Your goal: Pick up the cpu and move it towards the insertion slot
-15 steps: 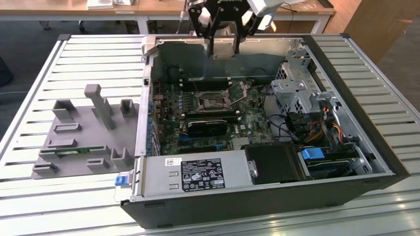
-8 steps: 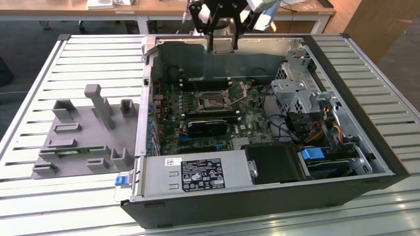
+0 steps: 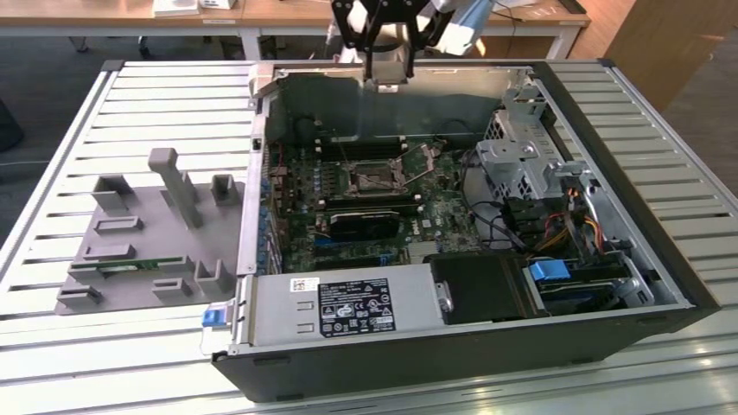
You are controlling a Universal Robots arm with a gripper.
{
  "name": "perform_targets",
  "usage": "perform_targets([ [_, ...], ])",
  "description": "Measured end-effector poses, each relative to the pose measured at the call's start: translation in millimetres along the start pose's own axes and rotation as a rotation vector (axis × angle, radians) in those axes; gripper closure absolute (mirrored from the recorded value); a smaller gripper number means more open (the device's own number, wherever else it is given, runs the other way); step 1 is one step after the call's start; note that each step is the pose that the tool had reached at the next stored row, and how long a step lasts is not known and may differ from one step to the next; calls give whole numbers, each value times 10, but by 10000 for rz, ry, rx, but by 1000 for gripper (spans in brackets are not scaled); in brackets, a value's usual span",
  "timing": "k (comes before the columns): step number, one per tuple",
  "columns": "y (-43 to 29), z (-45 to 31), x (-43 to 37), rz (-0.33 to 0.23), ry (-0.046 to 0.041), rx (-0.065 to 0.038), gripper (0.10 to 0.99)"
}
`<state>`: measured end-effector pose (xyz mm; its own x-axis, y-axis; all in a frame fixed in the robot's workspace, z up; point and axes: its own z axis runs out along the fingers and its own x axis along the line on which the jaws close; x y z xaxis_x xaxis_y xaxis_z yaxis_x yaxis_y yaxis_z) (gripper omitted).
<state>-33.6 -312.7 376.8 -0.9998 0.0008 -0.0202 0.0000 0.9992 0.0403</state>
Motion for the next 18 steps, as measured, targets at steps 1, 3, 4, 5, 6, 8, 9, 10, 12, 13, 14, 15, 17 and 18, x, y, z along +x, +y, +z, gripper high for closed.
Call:
perform_targets([
  [1, 22, 6, -2, 0, 3, 0, 545],
  [3, 54, 15, -4, 1, 7, 1, 545],
  [4, 64, 19, -4, 1, 7, 0, 545],
  [5, 77, 24, -4, 0, 8, 1, 545],
  [6, 82, 25, -4, 0, 8, 1, 545],
  [8, 90, 29, -4, 0, 8, 0, 545],
  [9, 95, 31, -4, 0, 8, 0, 545],
  [10, 99, 32, -4, 0, 9, 1, 545],
  [12, 108, 35, -4, 0, 9, 1, 545],
  [13, 112, 38, -4, 0, 8, 0, 545],
  [14, 117, 39, -4, 0, 9, 1, 545],
  [15, 121, 40, -4, 0, 10, 1, 545],
  [17, 130, 44, -5, 0, 10, 1, 545],
  [18, 134, 45, -5, 0, 10, 1, 545],
])
